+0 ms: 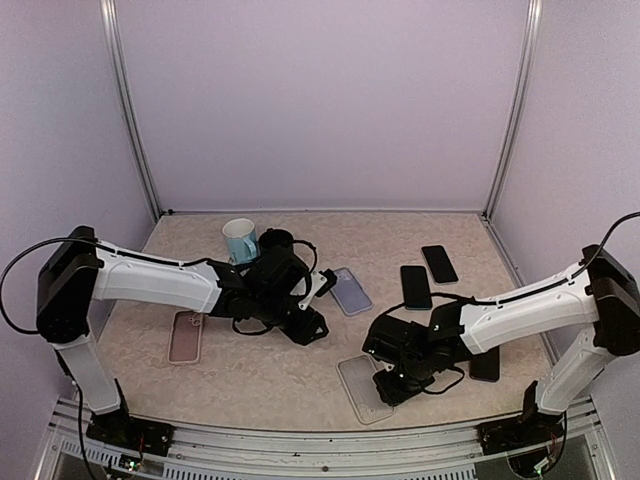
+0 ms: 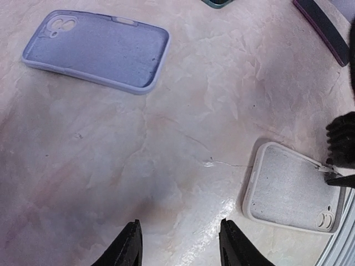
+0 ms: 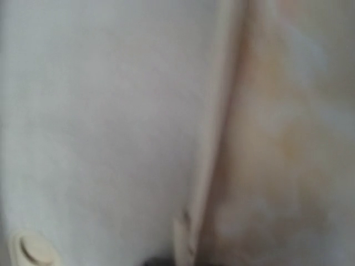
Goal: Put the phone into the phone case
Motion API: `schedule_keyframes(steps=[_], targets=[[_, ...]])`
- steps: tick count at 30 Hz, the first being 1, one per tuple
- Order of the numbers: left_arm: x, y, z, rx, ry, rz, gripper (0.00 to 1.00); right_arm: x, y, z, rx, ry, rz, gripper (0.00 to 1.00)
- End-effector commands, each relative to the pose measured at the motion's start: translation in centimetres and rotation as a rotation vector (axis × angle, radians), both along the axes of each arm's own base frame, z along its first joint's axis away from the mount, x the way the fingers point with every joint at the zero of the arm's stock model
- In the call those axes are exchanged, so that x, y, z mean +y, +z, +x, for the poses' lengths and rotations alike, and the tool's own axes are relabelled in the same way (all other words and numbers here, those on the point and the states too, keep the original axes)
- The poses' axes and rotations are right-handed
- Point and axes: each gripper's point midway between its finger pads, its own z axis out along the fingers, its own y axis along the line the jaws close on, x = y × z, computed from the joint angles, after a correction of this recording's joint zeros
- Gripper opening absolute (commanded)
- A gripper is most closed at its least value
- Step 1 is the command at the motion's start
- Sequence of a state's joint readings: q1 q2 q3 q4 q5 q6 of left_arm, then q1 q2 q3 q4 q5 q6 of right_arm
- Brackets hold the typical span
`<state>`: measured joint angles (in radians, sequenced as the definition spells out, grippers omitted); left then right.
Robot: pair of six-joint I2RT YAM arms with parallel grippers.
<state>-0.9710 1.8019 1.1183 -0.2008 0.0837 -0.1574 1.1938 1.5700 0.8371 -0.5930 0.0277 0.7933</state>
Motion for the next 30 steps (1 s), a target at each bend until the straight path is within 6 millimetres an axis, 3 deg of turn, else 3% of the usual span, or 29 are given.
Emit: schedule_keyframes(steps=[1, 2, 4, 11, 13, 16, 19, 26, 30], targets=[[1.6, 2.2, 0.5, -0.048, 0.062, -0.002, 0.48, 1.0, 0.2, 1.3, -0.026, 0.101, -0.029, 0.07], [2.1, 2.2, 0.5, -0.045, 0.076, 0.006, 0.48, 1.1, 0.3, 1.5, -0.024, 0.131, -0.035, 0.0], [3.1, 2.9, 0.5, -0.04, 0.105, -0.006, 0.48, 1.8, 0.8, 2.1, -0.045, 0.22, -0.037, 0.0], [8.5, 6.5, 1.9, -0.07, 0.287, -0.078, 0.48, 6.8, 6.5, 5.3, -0.406, 0.926, -0.04, 0.0], [9.4, 6.4, 1.8, -0.056, 0.325, -0.107, 0.48, 7.4, 7.2, 6.2, -0.541, 1.122, -0.071, 0.0], [10.1, 4.8, 0.9, 0.002, 0.355, -0.123, 0.47, 7.9, 6.7, 7.2, -0.694, 1.391, -0.12, 0.0], [11.0, 2.5, 0.1, 0.051, 0.393, -0.108, 0.47, 8.3, 5.7, 8.9, -0.764, 1.55, -0.214, 0.0], [10.3, 0.3, -1.1, 0.108, 0.352, -0.115, 0.47, 9.9, 4.0, 11.7, -0.762, 1.796, -0.364, 0.0], [9.1, -1.1, -2.2, 0.114, 0.293, -0.076, 0.48, 11.3, 4.6, 13.0, -0.912, 1.827, -0.425, 0.0]])
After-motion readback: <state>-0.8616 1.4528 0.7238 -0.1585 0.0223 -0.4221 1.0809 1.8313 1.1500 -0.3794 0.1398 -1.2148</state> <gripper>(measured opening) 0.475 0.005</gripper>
